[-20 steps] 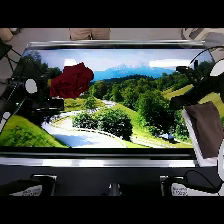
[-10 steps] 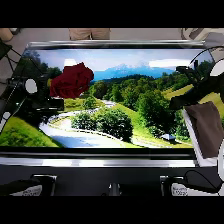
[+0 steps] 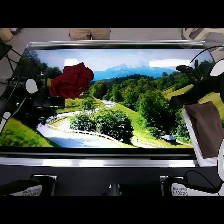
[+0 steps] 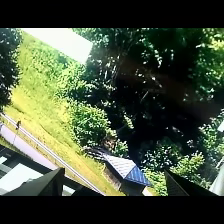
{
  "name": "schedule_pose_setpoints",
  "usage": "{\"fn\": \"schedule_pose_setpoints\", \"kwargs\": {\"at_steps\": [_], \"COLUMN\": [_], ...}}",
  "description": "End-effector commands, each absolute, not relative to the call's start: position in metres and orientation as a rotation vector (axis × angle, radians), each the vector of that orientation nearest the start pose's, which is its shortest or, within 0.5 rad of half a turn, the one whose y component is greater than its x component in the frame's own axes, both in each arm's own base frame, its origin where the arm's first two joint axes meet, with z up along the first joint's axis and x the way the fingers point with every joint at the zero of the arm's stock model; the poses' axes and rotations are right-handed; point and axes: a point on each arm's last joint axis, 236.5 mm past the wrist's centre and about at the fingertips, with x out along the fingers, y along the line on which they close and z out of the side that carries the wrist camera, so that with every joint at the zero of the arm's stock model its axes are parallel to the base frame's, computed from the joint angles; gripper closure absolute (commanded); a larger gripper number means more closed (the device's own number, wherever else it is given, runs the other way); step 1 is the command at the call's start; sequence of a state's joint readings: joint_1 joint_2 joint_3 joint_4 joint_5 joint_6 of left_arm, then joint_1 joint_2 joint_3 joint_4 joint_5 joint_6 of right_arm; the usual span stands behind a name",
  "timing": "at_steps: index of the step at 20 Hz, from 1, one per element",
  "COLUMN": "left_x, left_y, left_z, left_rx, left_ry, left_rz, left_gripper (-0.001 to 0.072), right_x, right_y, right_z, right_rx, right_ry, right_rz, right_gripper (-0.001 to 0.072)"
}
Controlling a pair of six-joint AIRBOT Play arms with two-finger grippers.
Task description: Fold the shirts.
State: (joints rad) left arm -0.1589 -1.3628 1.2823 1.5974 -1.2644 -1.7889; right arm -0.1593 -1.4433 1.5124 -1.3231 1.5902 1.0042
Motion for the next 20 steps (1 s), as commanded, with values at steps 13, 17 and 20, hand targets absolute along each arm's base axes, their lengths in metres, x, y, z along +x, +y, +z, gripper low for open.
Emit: {"fn": "schedule_pose_setpoints", "kwargs": {"at_steps": [13,17,20], "left_x": [0.541,0.587,0.595], "left_y": [-0.033,-0.001,0.026], "left_z": [0.007,-0.015,-0.028], "left_rx": [-0.233,-0.404,-0.451], "left_ry": [1.026,1.073,1.073], "left_rz": [0.062,0.121,0.177], "left_gripper": [-0.0013,-0.0013,-0.0013], "right_x": [0.444,0.443,0.438], "right_y": [-0.008,-0.002,0.000], "right_z": [0.067,0.065,0.063], "right_rx": [-0.174,-0.149,-0.145], "right_ry": [1.123,1.129,1.150], "right_rz": [0.374,0.398,0.409], "right_gripper": [0.0045,0.0045,0.0045]}}
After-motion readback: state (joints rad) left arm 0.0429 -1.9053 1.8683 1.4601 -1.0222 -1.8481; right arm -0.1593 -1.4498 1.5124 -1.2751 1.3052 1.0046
